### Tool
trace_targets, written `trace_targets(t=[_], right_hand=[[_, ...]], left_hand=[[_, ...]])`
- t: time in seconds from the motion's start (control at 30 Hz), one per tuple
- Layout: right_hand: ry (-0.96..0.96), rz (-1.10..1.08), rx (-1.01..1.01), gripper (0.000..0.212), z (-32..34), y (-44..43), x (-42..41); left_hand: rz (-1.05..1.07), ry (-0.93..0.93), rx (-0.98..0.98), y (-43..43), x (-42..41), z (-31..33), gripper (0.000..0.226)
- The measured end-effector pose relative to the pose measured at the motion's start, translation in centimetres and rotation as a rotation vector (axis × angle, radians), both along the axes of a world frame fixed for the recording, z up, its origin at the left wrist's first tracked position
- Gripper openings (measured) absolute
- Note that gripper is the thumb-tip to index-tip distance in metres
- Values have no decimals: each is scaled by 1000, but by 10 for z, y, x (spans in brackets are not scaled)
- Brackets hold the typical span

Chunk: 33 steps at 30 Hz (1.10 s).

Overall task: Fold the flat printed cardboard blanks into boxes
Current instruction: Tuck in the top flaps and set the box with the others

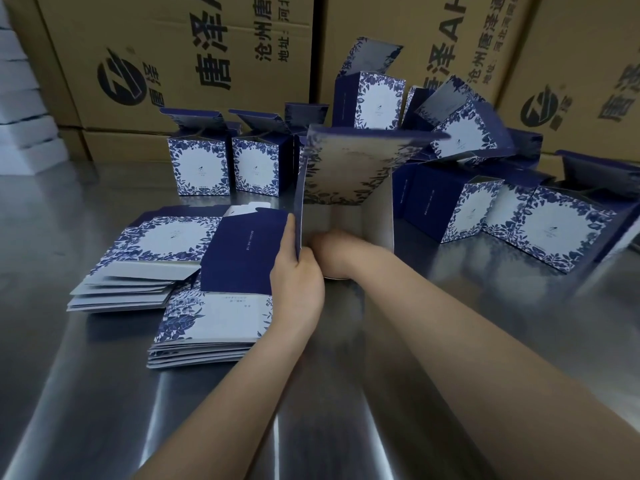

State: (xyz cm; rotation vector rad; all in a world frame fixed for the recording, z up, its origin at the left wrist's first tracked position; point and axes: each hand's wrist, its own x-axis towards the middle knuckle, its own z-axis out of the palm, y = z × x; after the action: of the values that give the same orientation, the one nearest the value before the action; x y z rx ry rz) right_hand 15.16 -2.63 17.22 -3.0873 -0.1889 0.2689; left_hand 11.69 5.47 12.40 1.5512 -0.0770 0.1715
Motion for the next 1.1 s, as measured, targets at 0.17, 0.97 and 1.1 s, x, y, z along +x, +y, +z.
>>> trace_targets(t=[0.17, 0.97, 1.1], right_hand=[[-61, 10, 14, 23, 1, -1, 0], [-1119, 184, 985, 38, 42, -1, -72], [-1444, 100, 1142, 36, 50, -34, -85]], left_hand=[[9, 3, 4, 0, 0, -1, 53], [63, 33, 22, 3, 0, 13, 52], [76, 48, -2, 2, 0, 17, 48]])
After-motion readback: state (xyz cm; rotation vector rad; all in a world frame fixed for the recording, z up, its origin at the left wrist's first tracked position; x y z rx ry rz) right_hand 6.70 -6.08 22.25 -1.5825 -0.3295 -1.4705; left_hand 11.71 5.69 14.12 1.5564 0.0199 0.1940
